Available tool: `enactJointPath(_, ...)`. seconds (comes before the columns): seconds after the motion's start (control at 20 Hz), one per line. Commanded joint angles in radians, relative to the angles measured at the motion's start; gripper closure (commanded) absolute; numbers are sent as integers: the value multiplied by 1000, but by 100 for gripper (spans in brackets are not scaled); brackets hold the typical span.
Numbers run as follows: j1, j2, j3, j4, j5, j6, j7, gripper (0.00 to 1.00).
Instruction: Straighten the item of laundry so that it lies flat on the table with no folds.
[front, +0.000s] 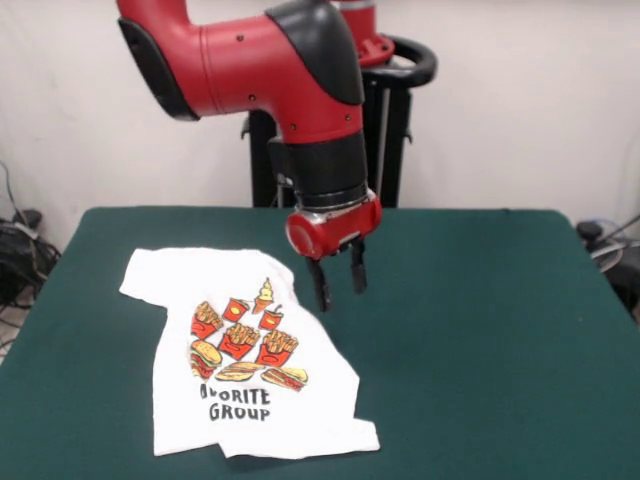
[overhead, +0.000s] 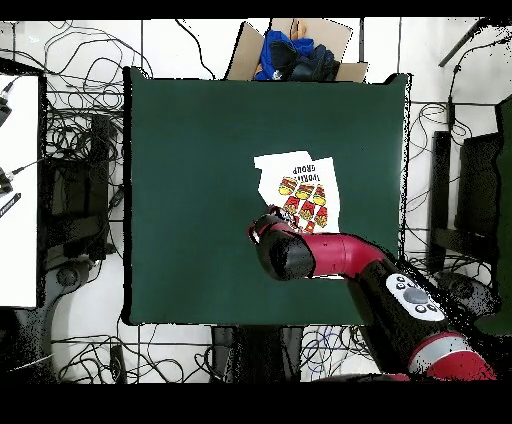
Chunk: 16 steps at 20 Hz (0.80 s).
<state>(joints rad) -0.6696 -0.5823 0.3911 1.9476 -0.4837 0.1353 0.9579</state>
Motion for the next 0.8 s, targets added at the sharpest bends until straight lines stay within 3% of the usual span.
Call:
enactJointPath(0.05,67,10,-135,-119,-41,-44,182,0)
enactJointPath(0.5,86,62,-169,-136,-19,-96,188,0)
enactJointPath(0.8,49,105,-120,-125,-14,-147,190,0)
